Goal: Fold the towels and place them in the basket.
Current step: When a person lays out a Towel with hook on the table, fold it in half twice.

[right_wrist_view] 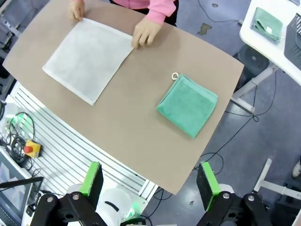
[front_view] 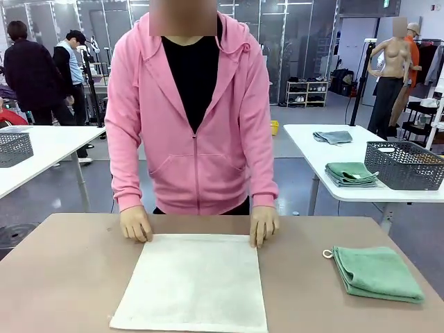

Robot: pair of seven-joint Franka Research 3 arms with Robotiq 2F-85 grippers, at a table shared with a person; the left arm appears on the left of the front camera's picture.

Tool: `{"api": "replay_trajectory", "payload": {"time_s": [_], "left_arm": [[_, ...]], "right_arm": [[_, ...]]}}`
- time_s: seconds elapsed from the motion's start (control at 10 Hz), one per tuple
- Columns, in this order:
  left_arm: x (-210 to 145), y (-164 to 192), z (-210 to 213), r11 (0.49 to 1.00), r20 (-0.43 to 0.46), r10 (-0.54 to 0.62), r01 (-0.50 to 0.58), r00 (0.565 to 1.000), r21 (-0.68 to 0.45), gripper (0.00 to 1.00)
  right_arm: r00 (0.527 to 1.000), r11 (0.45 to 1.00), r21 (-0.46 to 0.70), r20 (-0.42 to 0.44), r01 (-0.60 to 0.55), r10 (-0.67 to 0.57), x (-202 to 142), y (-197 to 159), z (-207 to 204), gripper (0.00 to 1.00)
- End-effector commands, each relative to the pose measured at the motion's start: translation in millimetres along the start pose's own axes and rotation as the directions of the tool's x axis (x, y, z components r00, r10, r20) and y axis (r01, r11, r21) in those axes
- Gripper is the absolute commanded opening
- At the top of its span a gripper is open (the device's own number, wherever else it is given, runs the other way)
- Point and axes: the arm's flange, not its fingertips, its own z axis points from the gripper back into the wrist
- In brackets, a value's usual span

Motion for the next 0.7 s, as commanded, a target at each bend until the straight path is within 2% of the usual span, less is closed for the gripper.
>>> {"api": "replay_trajectory", "payload": {"time_s": [0.0, 0.6], "left_arm": [[0.4, -0.8, 0.5, 1.0, 0.005, -0.022, 0.022, 1.0, -0.018, 1.0], [0.4, -0.8, 0.5, 1.0, 0.005, -0.022, 0.022, 1.0, -0.018, 1.0]], "right_arm": [[1.0, 1.0, 0.001, 0.002, 0.009, -0.009, -0.7, 0.2, 1.6, 1.0], [1.0, 1.0, 0.001, 0.002, 0.009, -0.009, -0.7, 0.2, 1.6, 1.0]]}}
